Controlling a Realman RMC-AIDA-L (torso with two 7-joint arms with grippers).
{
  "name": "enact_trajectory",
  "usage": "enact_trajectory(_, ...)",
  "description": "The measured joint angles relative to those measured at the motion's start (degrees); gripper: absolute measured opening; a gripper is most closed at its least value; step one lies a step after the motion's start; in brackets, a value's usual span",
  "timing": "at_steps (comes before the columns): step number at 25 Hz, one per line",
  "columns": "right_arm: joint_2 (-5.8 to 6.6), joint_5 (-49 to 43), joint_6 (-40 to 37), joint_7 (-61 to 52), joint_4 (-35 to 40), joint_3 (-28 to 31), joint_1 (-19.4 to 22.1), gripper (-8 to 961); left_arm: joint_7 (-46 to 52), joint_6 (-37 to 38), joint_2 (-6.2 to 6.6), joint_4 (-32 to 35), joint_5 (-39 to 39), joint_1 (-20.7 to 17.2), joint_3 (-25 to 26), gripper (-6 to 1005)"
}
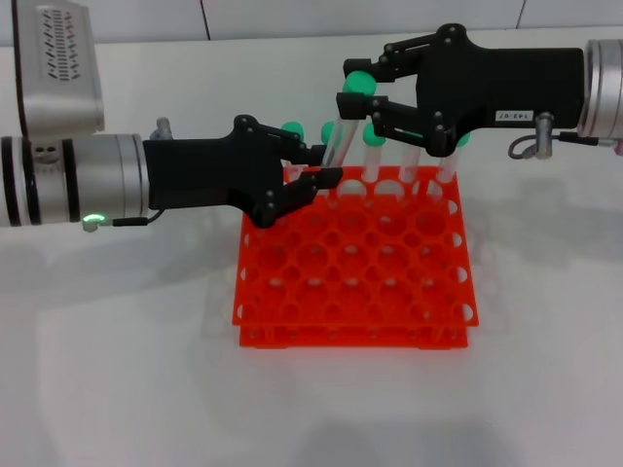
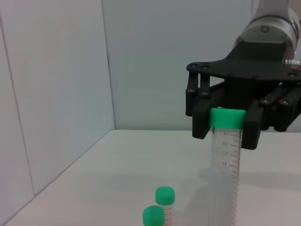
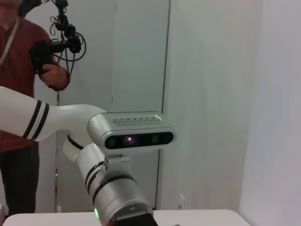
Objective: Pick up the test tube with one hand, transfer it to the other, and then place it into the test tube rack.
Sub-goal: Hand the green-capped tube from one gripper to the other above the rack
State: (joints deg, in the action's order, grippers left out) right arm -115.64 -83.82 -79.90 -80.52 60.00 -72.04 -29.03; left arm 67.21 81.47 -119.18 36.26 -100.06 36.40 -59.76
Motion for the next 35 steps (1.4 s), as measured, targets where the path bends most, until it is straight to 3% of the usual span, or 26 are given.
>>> enact_trajectory(21,0.03,0.89,0.41,-0.08,0.83,-1.35,-0.07,266,0.45,1.13,-0.13,0.45,0.42,-0.63,-1.07,350)
enact_trajectory(28,-0.08,0.91,0.54,-0.08,0.84,-1.34,-0.11,266,2.11,2.27,-0.05,3.46,0.47,-3.12,-0.91,354)
enact_trajectory(35,-0.15,1.03,1.05,-0.08,0.84,-1.73,-0.18,266,5.59,2.39,-0.08,8.76,0.55,-6.73,-0.78,557)
